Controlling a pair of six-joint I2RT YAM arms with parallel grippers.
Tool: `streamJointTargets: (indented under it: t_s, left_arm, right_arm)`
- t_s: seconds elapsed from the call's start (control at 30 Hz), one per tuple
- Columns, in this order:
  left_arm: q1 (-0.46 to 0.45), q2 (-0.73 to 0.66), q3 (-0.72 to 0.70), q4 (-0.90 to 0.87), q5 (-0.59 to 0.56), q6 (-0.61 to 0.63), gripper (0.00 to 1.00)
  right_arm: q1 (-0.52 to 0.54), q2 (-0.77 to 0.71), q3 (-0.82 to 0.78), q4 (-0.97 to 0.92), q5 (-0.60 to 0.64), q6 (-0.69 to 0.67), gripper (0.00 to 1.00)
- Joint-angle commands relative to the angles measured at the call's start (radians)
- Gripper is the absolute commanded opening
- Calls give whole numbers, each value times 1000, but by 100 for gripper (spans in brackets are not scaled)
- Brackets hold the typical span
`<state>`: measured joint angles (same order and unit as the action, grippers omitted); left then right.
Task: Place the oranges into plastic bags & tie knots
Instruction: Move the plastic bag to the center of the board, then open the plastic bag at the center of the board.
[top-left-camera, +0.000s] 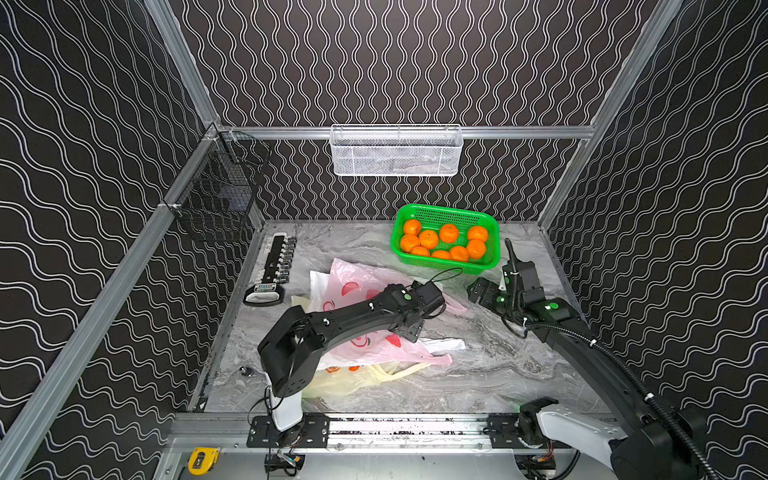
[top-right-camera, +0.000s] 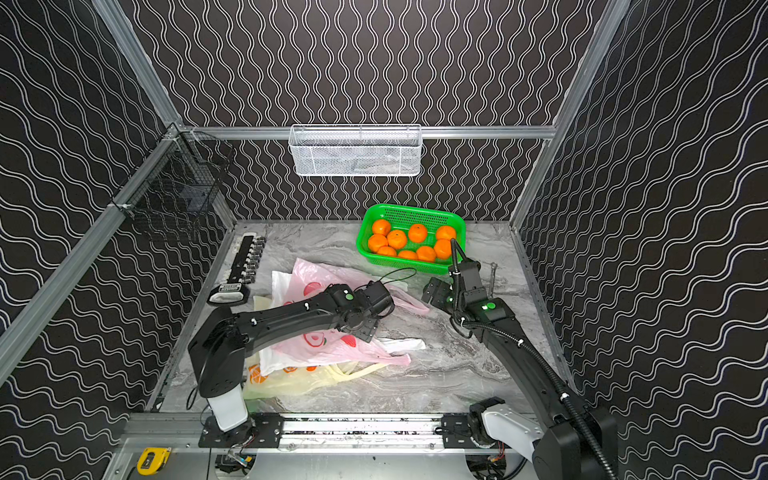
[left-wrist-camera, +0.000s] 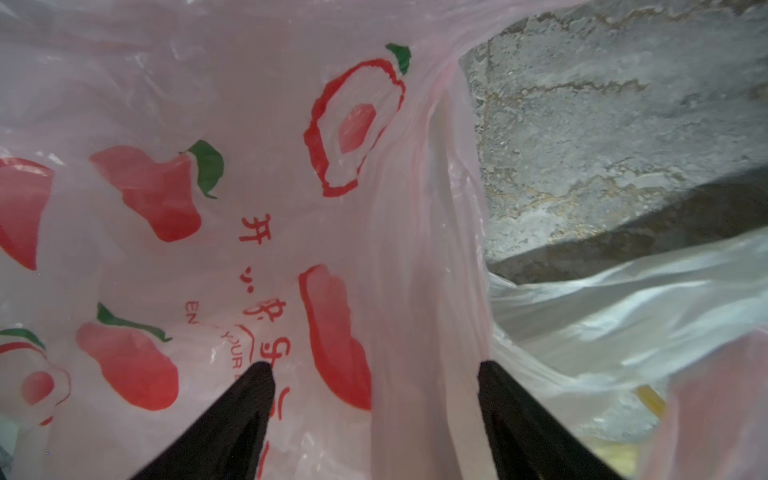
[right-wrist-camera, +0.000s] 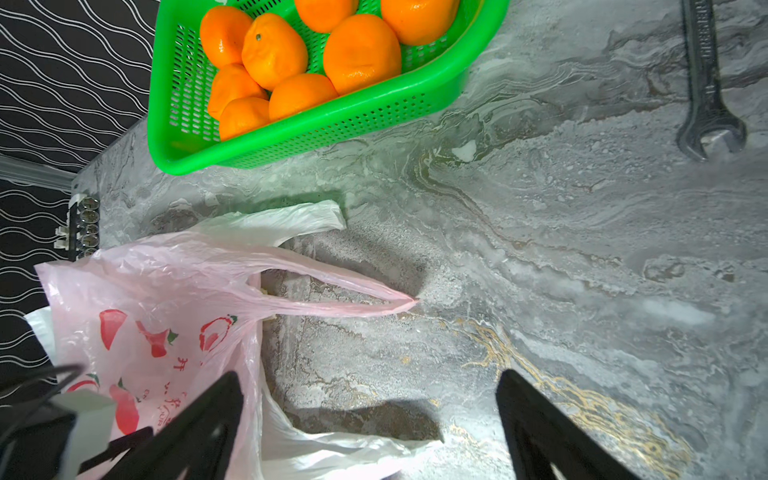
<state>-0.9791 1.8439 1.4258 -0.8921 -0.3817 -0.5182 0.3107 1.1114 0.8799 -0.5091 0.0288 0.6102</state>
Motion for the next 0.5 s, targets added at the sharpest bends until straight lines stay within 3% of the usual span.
streamJointTargets:
  t_s: [0.0,0.1,0.23,0.47]
  left_arm:
    - [14,28,17,-11,-71,-7,74]
    - [22,51,26,-18,-107,-3,68]
    - [35,48,18,-17,-123,-9,48]
    - [76,-155,-54,78,-44,-22,12]
  right_arm:
    - [-6,8,2,-19,2,10,96]
    - [-9,8,1,-17,-1,12,95]
    - [-12,15,4,-18,6,14,95]
    - [-26,-19,14,10,71,28,98]
